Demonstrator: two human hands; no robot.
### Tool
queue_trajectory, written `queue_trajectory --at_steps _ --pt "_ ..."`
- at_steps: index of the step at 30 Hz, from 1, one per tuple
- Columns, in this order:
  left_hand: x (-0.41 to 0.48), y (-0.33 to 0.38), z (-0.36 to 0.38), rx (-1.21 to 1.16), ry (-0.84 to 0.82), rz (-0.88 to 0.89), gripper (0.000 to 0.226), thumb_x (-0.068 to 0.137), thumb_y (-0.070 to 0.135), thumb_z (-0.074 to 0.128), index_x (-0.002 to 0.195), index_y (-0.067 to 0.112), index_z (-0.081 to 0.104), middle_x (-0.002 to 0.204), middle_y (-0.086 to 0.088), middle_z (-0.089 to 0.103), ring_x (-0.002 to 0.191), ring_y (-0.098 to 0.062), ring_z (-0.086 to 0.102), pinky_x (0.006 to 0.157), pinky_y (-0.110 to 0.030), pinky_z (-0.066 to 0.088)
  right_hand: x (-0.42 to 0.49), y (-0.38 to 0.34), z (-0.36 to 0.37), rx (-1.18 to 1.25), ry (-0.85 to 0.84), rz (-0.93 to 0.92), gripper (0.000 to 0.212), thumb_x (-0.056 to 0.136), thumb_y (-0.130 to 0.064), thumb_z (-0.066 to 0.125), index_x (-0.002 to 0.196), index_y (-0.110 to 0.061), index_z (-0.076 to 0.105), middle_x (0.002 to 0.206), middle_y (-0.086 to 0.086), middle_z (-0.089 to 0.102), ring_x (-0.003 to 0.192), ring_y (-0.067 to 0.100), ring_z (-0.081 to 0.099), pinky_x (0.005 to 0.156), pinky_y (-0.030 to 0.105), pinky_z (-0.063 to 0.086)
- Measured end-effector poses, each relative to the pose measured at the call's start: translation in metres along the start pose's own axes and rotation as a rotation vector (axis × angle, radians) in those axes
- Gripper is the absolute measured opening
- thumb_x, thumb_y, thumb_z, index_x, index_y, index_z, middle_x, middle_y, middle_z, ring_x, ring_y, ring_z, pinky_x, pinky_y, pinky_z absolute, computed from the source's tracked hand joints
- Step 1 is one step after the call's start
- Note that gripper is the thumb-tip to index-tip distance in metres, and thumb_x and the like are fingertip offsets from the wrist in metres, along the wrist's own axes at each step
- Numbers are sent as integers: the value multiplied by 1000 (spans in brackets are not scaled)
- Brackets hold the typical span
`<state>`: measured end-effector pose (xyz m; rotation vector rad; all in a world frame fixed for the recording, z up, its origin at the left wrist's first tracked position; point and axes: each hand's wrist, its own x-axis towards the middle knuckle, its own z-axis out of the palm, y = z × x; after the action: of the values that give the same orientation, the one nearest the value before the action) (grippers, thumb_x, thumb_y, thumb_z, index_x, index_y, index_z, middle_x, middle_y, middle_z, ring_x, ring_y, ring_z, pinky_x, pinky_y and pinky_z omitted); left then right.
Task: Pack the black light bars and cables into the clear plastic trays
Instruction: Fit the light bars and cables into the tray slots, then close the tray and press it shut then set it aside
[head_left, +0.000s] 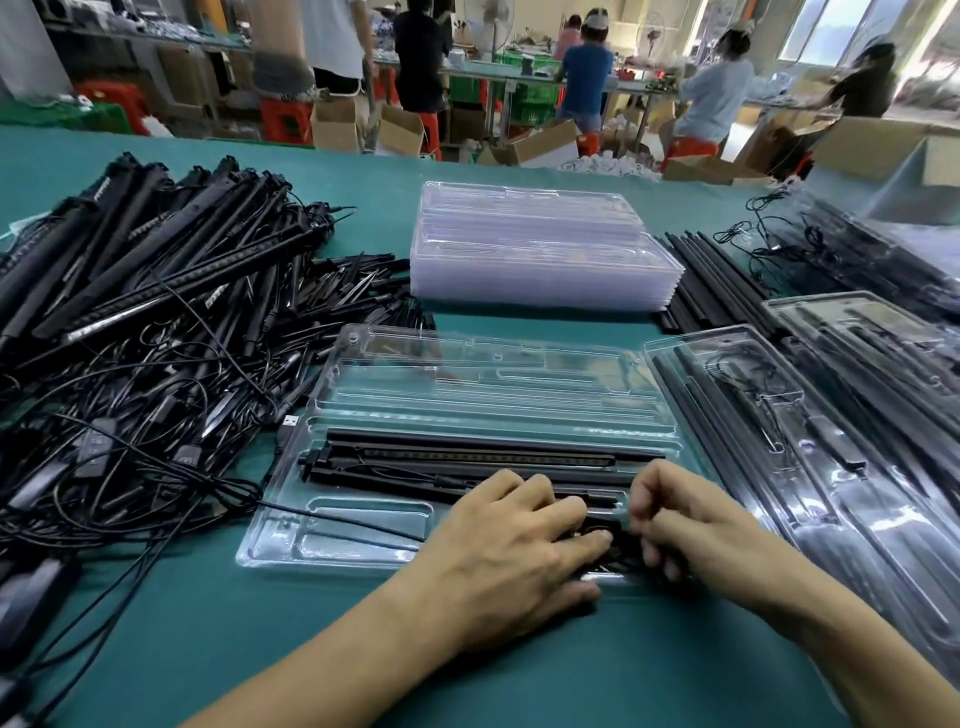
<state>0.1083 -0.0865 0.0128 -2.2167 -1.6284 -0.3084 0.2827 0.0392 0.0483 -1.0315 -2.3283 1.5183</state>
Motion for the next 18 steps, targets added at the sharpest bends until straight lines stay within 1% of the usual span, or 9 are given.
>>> queue_trajectory --at_steps 3,5,7,8,10,11,15,16,18 --pt "1 -2 1 -20 13 -7 39 96 59 40 118 37 63 100 13 59 91 -15 56 79 -30 50 7 -6 -8 104 119 12 17 87 17 47 88 1 54 72 16 60 54 28 55 39 29 43" --pt "1 -4 2 -33 14 -10 38 96 60 40 117 37 63 100 14 58 92 -14 55 80 -31 49 22 -12 -23 111 321 -32 22 89 16 44 89 0 58 77 14 63 57 20 62 41 27 48" --pt "2 -6 4 -46 12 -12 38 96 60 40 119 38 61 101 14 58 94 -14 54 82 -32 48 47 -16 -40 -54 483 -56 22 92 7 46 97 -7 62 90 9 66 71 16 65 60 33 55" --pt "3 -8 4 -52 12 -17 39 96 60 40 121 39 61 102 14 58 96 -14 54 83 -33 48 62 -16 -47 -172 507 -36 21 93 0 49 105 -12 62 98 5 67 81 17 65 72 37 54" --pt "5 -10 6 -62 4 -27 40 96 60 39 123 40 61 103 14 58 97 -14 54 83 -34 48 89 -14 -57 -337 479 65 26 93 -17 55 118 -14 61 107 3 63 97 23 61 88 37 48" --pt "5 -11 6 -62 3 -31 40 96 60 39 123 40 61 103 14 58 97 -14 54 83 -34 48 101 -12 -59 -364 458 106 30 93 -22 56 121 -13 61 109 5 61 99 24 58 90 36 45" --pt "8 -11 9 -49 23 -55 41 96 59 37 122 39 62 103 14 58 97 -15 54 80 -33 49 142 -15 -59 -324 398 135 39 89 -22 60 126 -10 59 117 8 62 98 23 57 81 30 41" --pt "8 -11 9 -49 24 -61 42 95 59 36 122 39 62 103 15 59 97 -16 54 80 -33 49 151 -16 -59 -307 387 140 39 88 -22 62 125 -10 61 113 8 64 93 24 59 78 30 42" --pt "8 -12 8 -51 21 -67 43 95 59 36 122 39 62 104 15 59 97 -16 55 81 -33 50 163 -16 -60 -235 431 149 35 86 -21 64 118 -7 64 91 8 63 72 23 53 65 28 39"
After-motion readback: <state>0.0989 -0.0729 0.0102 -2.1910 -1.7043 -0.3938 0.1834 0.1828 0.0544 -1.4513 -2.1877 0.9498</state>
